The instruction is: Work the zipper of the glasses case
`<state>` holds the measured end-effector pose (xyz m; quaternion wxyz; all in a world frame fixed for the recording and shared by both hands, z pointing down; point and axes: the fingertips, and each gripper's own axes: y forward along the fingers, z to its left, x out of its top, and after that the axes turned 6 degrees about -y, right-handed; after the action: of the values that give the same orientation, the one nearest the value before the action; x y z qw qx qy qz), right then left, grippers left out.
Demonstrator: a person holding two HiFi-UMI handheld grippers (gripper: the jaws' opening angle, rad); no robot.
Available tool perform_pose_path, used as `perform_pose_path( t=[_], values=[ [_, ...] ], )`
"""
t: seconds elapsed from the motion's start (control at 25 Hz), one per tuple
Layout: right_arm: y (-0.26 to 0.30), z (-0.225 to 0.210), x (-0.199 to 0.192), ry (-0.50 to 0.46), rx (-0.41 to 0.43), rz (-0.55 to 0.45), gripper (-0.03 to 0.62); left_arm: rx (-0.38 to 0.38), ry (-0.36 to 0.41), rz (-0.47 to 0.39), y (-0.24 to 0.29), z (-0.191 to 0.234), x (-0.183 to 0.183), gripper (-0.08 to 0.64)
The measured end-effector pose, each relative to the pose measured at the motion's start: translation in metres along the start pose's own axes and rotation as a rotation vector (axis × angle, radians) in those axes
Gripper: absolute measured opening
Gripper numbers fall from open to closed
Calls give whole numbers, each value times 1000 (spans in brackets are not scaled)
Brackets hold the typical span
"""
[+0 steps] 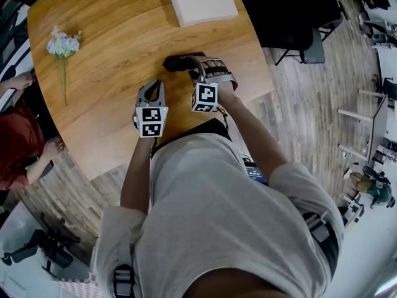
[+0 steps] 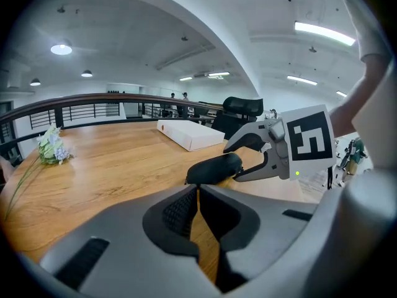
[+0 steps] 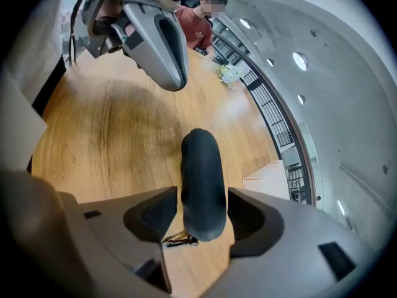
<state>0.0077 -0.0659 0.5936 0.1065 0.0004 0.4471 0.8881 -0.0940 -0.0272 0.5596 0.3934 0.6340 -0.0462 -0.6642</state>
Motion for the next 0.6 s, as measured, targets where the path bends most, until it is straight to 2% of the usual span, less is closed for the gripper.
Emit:
perform_pose_path(
  t=[0.16, 0.52, 0.56, 0.6],
  values=[
    [-12, 7, -7, 135, -8, -67, 250, 21, -6, 10, 0, -12, -3, 34],
    [-62, 21, -28, 634, 11, -275, 239, 140, -70, -19, -6, -51, -2, 32],
    [-72, 21, -32, 692, 9, -308, 194, 160, -74, -34, -9, -57, 1, 31],
    [-82, 21, -35, 752, 7, -349, 109, 179, -77, -51, -13, -63, 5, 31]
  ],
)
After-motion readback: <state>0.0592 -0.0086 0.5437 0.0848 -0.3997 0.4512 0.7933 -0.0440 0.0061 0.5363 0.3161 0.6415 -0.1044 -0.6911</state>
